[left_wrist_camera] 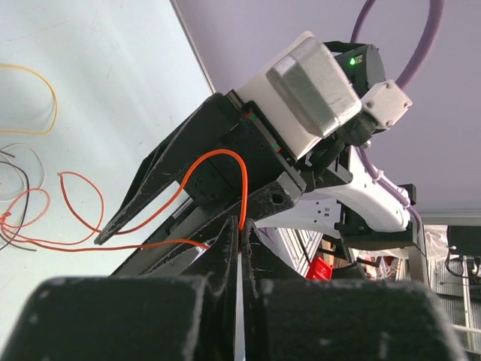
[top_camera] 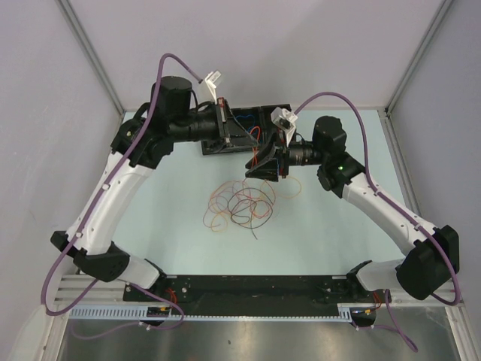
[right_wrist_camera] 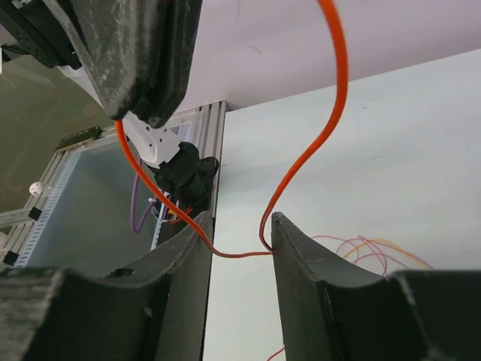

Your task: Untangle the cables

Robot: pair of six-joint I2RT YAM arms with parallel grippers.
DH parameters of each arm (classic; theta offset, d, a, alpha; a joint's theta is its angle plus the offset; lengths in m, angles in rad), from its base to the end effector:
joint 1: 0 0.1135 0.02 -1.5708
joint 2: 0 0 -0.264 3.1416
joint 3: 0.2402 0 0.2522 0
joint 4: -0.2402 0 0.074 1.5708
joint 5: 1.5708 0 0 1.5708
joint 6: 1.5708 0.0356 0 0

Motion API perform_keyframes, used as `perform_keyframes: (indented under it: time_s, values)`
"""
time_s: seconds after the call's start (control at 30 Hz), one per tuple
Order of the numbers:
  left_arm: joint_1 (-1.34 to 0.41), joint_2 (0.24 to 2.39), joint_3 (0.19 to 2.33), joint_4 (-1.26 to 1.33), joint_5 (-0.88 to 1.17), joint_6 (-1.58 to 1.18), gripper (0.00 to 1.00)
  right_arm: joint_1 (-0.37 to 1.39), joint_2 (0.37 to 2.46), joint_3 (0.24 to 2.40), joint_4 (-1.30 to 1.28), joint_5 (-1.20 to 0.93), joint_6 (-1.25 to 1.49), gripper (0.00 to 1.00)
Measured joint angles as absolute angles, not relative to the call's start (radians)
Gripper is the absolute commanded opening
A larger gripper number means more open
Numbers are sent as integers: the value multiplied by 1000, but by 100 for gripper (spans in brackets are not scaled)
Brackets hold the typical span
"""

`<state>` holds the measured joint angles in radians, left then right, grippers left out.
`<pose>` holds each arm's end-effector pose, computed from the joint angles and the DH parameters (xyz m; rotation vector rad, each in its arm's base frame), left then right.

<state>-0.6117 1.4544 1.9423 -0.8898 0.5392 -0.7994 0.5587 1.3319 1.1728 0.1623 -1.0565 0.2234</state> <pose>0.2137 -0.1722 0.5026 0.1922 2.2043 -1.3916 0.2383 0.1855 0.3907 -1.1321 1.3515 1.4026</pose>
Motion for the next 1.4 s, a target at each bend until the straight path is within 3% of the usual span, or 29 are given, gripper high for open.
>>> perform_keyframes:
  time_s: [0.27,0.6,1.0,1.17,1.3,1.33,1.37,1.4]
  values:
    - [-605,1484,2000,-900,544,-793,0,564,1332,1173,133,-1056,207,29]
    - [-603,1503,2053,-909,551,-793,0,574,1334,1173,122,-1052,197,27]
    - [-579,1506,2076,-918,556,-793,0,588,1346,1173,101,-1028,186,0]
    - [-548,1506,2081,-929,555,-786,1,597,1346,1173,109,-1005,204,0]
    - [-505,1458,1969,-885,538,-776,14,601,1346,1173,131,-956,258,0]
    - [-487,1431,1908,-868,535,-775,21,601,1346,1173,143,-944,276,0]
    - [-463,1402,1837,-844,535,-775,41,601,1345,1173,156,-928,296,0]
    - [-438,1372,1761,-822,533,-773,50,601,1343,1173,170,-914,315,0]
